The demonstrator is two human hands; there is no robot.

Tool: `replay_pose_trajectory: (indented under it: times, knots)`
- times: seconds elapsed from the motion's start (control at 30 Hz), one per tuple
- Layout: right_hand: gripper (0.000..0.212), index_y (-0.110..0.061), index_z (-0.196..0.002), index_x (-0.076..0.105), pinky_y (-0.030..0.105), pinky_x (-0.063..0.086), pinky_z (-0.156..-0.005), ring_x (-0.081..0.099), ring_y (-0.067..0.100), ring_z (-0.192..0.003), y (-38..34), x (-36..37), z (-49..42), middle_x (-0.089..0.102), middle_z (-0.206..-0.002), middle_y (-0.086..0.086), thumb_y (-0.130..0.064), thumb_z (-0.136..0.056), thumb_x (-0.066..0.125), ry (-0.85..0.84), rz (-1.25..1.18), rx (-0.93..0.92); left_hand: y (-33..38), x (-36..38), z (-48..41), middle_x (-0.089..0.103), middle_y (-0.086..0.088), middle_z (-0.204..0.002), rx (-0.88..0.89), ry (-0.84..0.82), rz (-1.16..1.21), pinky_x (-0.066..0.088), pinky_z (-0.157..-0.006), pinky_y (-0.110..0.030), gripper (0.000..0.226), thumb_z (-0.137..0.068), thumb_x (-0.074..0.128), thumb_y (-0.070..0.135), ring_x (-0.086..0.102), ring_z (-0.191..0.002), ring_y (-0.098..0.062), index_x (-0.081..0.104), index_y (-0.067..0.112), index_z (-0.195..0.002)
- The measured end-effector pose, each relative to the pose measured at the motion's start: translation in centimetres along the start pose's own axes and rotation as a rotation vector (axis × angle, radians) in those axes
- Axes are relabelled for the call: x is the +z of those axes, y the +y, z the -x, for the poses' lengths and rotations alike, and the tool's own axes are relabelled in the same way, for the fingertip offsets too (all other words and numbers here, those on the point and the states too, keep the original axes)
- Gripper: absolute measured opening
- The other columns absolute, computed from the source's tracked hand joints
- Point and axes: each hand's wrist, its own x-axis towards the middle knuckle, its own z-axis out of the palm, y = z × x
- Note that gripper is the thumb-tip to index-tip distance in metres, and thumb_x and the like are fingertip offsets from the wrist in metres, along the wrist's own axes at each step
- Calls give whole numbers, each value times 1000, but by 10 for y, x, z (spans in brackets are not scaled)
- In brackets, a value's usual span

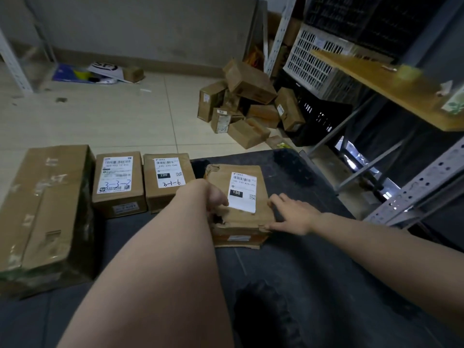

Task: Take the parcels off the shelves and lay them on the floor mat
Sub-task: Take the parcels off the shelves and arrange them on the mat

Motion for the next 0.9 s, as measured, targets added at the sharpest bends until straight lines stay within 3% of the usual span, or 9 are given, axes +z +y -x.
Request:
replay_pose_trajectory:
  times: [0.03,0.13,0.2,0.3,0.47,0.6,0.7,0.8,0.9]
  knots:
    - [79,-25,-131,31,38,47,-83,56,23,-107,-2,2,-2,45,-132,4,-74,-78,62,-16,-79,27,0,4,-5,63,-13,-102,5,-6,-8,57,-68,-35,57,-96,56,43,69,-75,-28,48,5,-139]
    - [94,-26,-136,22,40,48,-90,55,25,-117,-13,11,-10,47,-138,4,-66,-69,76,-22,-195,50,-2,11,-17,58,-17,-120,30,7,3,52,-97,-44,56,-93,63,38,66,-102,-34,50,11,-140]
    - [101,-28,-142,13,40,48,-89,55,28,-117,-19,16,-18,44,-139,8,-56,-71,79,11,-181,78,-4,12,-22,57,-21,-119,13,-47,122,58,-84,-43,56,-94,61,34,71,-91,-35,46,11,-143]
    - [96,-27,-142,10,38,44,-78,58,33,-110,-22,20,-28,44,-133,11,-50,-76,76,71,-144,133,-7,11,-27,44,-26,-142,32,-161,295,59,-58,-33,51,-101,50,30,74,-74,-33,39,13,-149]
    - [82,-23,-132,17,38,42,-70,61,31,-103,-27,19,-44,45,-126,10,-49,-78,73,124,-186,199,-9,9,-28,54,-21,-113,100,-88,356,58,-60,-28,51,-98,57,28,70,-76,-26,42,8,-141]
    - [68,-16,-129,21,38,41,-68,61,32,-102,-39,16,-59,45,-126,12,-40,-86,68,187,-128,264,-10,6,-24,54,-11,-116,150,-19,353,53,-50,-22,20,-99,56,28,64,-90,-23,54,13,-112]
    - [59,-15,-127,25,39,43,-71,61,34,-106,-49,11,-71,46,-126,13,-30,-89,67,210,-83,277,-12,3,-29,59,-11,-109,173,36,364,55,-69,-28,36,-96,57,31,61,-84,-21,56,8,-124]
    - [54,-15,-126,27,39,41,-69,61,34,-107,-56,3,-81,44,-127,14,-15,-88,66,217,-58,295,-10,4,-29,56,-11,-115,190,95,374,52,-94,-41,34,-95,59,31,60,-102,-28,51,13,-122]
    - [59,-15,-128,28,38,40,-67,60,34,-108,-55,-4,-88,42,-128,15,-7,-84,67,223,-25,298,-6,7,-29,56,-10,-125,213,152,285,54,-77,-36,43,-94,62,31,60,-108,-29,49,14,-131]
